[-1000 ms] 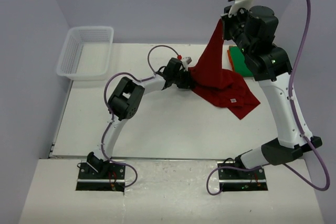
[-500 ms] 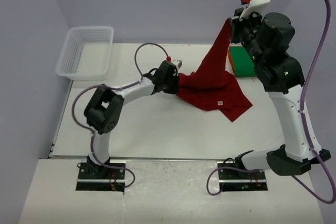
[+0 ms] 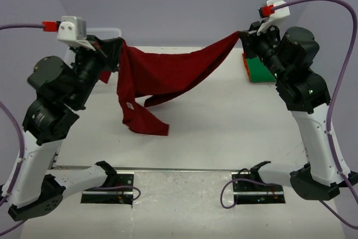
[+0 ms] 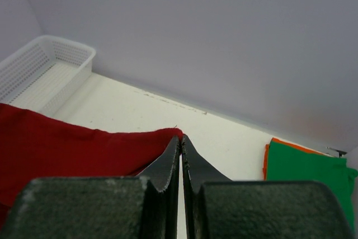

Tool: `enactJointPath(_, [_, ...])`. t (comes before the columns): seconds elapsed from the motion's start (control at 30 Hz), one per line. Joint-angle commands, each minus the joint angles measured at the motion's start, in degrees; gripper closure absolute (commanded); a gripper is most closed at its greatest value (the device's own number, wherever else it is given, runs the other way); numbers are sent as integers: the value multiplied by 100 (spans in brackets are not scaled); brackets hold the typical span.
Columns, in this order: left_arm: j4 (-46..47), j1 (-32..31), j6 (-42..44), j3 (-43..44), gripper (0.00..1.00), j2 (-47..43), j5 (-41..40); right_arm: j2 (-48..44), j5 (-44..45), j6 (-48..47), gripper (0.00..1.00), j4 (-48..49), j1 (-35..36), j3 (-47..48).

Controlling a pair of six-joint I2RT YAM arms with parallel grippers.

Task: Fold and stack the t-shirts
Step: Flatten out the tshirt

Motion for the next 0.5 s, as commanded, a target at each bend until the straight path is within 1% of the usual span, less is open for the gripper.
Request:
enactJointPath(0.0, [-874, 8, 458, 398, 100, 104, -370, -668, -18, 171, 100, 358, 28, -148])
enactJointPath(0.03, [-963, 8, 554, 713, 100, 86, -440, -783, -27, 206, 100, 341, 36, -157])
enactJointPath(0.13, [-1139, 8, 678, 1180, 100, -36, -345, -1284, -202, 250, 100, 341, 36, -219])
enactJointPath(0.2, [-1174, 8, 722, 1348, 100, -141, -213, -1609, -483, 504, 100, 271, 36, -210])
enactJointPath(0.27, [-1244, 8, 758, 1673, 100, -212, 199, -1803, -912, 627, 100, 165, 36, -210])
enactJointPath(0.33, [-1297, 8, 740, 2058, 100, -248, 576, -2127, -1125, 715, 100, 139, 36, -254])
enactJointPath(0.4, [-1446, 8, 731, 2393, 100, -239, 771, -2313, -1431, 803, 100, 139, 36, -298])
enactJointPath(0.43, [-1517, 16, 722, 2752, 100, -222, 850, -2383, -1494, 839, 100, 113, 36, -281])
enactJointPath(0.47, [-1578, 16, 731, 2929, 100, -213, 868, -2497, -1573, 856, 100, 77, 28, -254])
